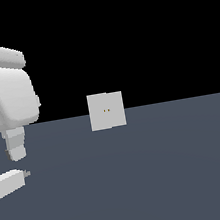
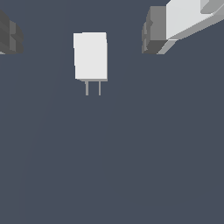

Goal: Plug the charger into the wall socket.

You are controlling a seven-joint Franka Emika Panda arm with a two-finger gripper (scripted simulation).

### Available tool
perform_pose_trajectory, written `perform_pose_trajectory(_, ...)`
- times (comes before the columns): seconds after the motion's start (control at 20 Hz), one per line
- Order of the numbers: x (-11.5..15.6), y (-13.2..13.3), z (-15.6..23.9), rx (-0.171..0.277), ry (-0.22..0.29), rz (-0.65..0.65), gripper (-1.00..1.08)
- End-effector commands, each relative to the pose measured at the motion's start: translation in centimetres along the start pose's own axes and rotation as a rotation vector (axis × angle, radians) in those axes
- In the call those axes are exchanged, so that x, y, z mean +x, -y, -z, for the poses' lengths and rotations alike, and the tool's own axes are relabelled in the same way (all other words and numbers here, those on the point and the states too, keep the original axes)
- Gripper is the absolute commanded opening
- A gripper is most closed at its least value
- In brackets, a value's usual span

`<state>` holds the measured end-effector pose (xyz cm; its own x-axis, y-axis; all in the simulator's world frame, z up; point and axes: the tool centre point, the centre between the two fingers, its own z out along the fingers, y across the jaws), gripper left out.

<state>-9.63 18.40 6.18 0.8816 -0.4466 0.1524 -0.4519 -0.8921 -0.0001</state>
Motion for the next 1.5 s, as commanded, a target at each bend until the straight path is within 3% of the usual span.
perform_pose_trajectory(0.0,0.0,0.0,0.0,0.0,0.0,0.001,1.0)
perform_pose_trajectory(0.9,-0.8,-0.1,-4.9,0.0,0.001,0.001,1.0)
perform_pose_trajectory(0.95,-0.8,-0.1,-4.9,0.0,0.001,0.001,-1.0)
perform_pose_trajectory(1.45,-0.7,-0.1,-4.9,0.0,0.0,0.001,-1.0)
